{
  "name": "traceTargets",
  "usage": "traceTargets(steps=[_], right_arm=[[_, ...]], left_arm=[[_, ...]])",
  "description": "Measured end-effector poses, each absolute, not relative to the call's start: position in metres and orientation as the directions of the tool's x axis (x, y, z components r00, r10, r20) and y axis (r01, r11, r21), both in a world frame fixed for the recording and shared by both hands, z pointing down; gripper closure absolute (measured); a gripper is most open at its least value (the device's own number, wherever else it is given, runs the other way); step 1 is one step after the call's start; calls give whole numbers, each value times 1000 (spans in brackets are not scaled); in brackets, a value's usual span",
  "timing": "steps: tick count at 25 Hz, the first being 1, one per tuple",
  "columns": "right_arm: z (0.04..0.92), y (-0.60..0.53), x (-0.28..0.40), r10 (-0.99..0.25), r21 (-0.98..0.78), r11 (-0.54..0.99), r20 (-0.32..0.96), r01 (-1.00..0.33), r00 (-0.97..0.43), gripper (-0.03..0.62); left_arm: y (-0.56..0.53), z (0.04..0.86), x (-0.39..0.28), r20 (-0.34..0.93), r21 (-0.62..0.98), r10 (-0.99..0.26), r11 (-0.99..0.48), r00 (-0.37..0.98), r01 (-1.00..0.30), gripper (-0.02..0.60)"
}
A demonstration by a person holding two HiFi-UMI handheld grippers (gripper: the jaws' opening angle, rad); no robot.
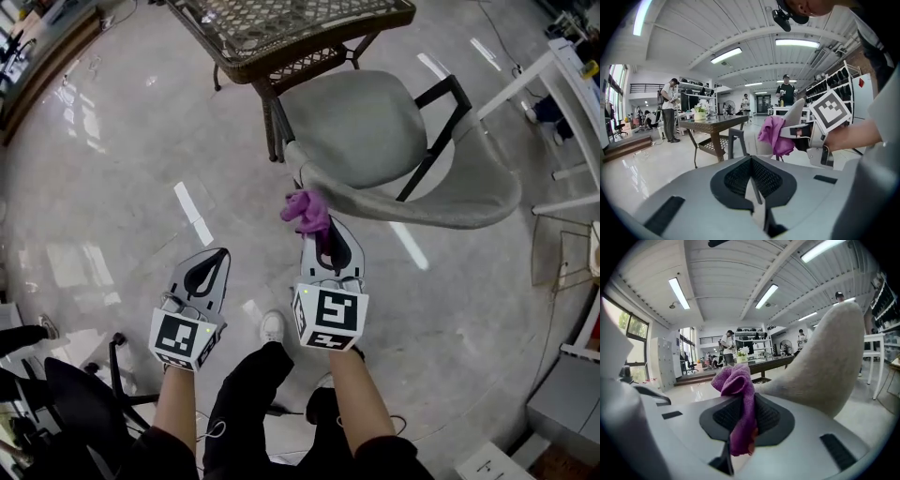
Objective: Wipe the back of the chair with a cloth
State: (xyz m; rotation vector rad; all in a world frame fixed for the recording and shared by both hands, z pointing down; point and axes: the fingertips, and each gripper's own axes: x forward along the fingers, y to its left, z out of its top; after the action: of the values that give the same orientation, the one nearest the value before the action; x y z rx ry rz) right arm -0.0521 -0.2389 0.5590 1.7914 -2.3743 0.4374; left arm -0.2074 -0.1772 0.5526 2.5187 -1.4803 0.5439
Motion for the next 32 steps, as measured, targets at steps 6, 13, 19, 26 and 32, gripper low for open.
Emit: traceTargets(steps=[6, 13, 19, 26, 32], right_arm=[[575, -270, -77, -920, -174, 223, 288, -959, -266, 514], [581, -272, -46, -926, -232, 129, 319, -964, -200, 514], [570, -253, -15, -939, -241, 102, 297, -965, -174, 514], [565, -232, 44, -946, -211, 66, 297, -975, -128, 514], [568, -222, 115, -953, -184, -26, 302, -983, -31, 514]], left_arm=[[-173, 576, -251, 422, -34, -817, -448, 393, -894, 572], [-176, 581, -240, 426, -30, -804, -471, 415, -882, 572], [-176, 577, -209, 427, -30, -786, -507, 447, -862, 572], [-166, 580, -162, 434, -41, -756, -560, 490, -828, 572], [-166, 576, -117, 432, -36, -728, -604, 533, -796, 572]])
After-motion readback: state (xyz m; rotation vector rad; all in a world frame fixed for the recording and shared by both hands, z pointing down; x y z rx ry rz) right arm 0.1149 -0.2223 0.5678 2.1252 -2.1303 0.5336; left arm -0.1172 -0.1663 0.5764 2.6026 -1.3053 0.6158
